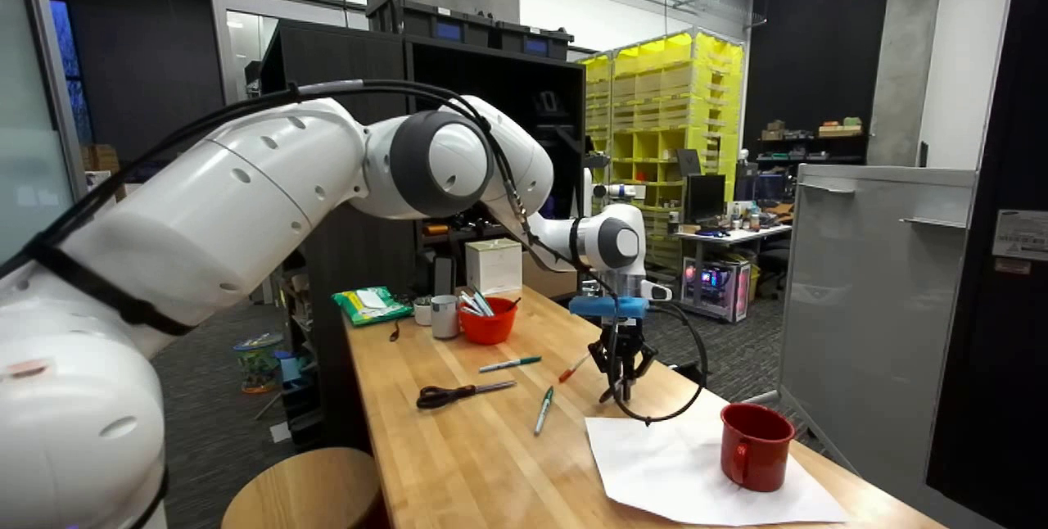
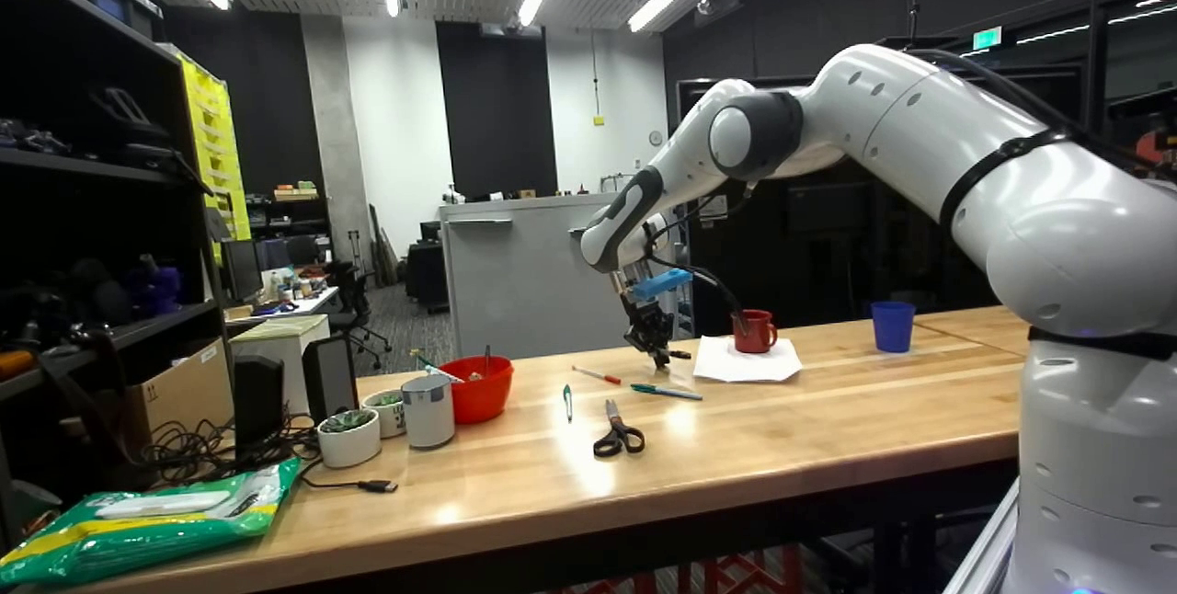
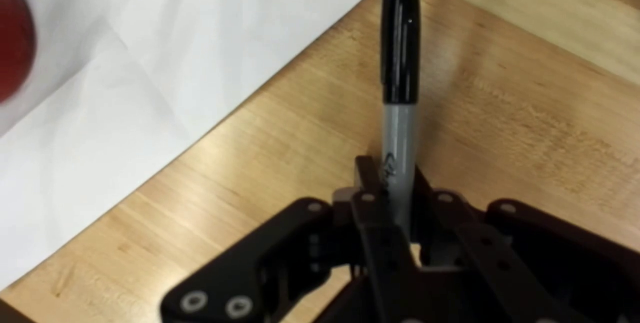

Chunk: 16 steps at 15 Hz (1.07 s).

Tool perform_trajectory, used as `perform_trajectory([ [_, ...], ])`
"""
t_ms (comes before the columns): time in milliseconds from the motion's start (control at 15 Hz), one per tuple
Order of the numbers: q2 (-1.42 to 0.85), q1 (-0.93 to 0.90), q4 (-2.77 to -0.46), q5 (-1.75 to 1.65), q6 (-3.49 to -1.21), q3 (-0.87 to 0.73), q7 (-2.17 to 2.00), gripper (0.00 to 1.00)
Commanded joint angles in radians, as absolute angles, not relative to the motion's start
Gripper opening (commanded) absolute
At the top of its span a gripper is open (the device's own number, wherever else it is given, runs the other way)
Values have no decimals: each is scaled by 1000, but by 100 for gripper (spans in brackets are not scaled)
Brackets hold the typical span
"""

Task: Remove the purple pen from the orange bowl and put it on the counter.

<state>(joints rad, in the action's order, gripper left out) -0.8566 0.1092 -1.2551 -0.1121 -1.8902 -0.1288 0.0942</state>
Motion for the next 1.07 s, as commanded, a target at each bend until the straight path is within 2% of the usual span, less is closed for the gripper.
perform_trajectory([
  [0,-890,118,-1198,-124,-1837,-112,112,4],
  [133,-896,121,-1187,-122,-1822,-106,131,4],
  [200,-899,122,-1182,-121,-1818,-105,137,13],
  [267,-901,122,-1177,-121,-1812,-104,143,39],
  [333,-903,122,-1175,-122,-1807,-103,149,40],
  [467,-906,122,-1167,-122,-1801,-102,156,50],
  [867,-893,117,-1179,-124,-1812,-97,165,91],
  [1000,-876,113,-1197,-127,-1839,-90,170,99],
])
